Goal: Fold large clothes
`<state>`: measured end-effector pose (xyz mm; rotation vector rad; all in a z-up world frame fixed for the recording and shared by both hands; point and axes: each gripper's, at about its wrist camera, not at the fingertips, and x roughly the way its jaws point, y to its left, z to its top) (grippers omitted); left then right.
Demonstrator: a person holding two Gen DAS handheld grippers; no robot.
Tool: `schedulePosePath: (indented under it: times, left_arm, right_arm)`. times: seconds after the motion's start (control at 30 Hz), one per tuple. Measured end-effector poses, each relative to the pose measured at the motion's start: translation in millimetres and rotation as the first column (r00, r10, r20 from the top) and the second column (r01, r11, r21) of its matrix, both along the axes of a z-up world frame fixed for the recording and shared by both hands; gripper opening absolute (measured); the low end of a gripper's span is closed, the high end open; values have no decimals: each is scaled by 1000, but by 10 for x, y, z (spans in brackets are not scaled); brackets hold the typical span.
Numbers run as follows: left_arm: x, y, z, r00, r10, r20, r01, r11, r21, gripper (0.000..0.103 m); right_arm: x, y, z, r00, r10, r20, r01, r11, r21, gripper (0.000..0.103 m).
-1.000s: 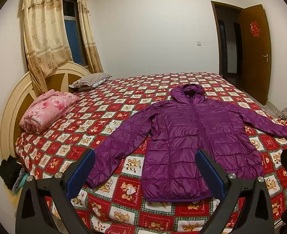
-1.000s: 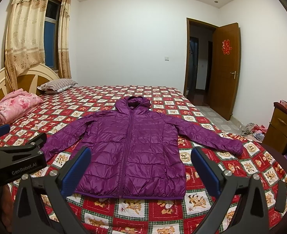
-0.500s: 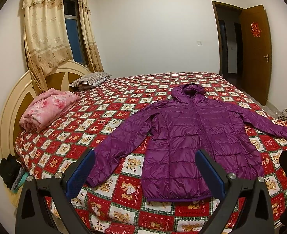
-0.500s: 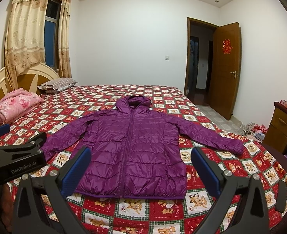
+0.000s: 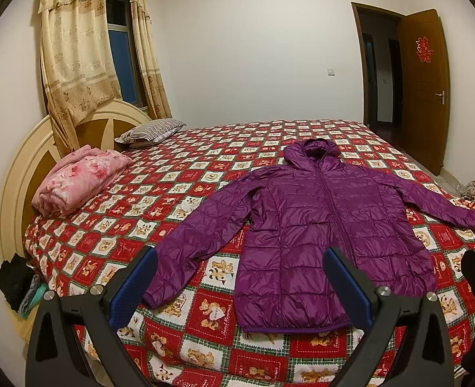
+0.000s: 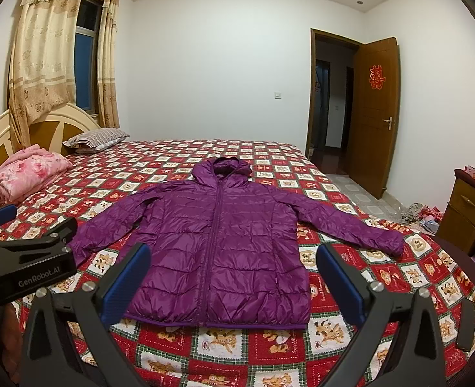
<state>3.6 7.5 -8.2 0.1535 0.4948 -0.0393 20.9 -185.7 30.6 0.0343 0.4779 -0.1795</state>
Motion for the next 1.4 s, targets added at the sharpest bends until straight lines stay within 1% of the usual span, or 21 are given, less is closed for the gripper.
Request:
schedulePosePath:
  times: [0.43, 1.13, 1.27, 1.37, 1.4]
  left_arm:
    - [12, -1, -16, 1000, 3, 0, -3, 1000, -1, 102]
    - [22, 11, -30, 1000, 0, -6, 0, 1000, -4, 102]
    - [142, -3, -117, 1000, -20, -19, 20, 1000, -10, 102]
    - [370, -58, -262, 999, -38, -36, 38, 999, 1, 102]
    - [461, -86, -321, 999, -35, -36, 35, 999, 15, 102]
  right_arm:
    - [-2, -7, 11, 1000, 0, -1, 0, 1000, 0, 103]
    - [40, 46, -62, 1000, 4, -9, -4, 1000, 4, 103]
    - [97, -5, -129, 1000, 15, -20, -15, 1000, 14, 103]
    - [235, -256, -290, 998, -28, -62, 30, 999, 29, 103]
    - [277, -369, -348, 996, -48, -74, 51, 998, 34, 103]
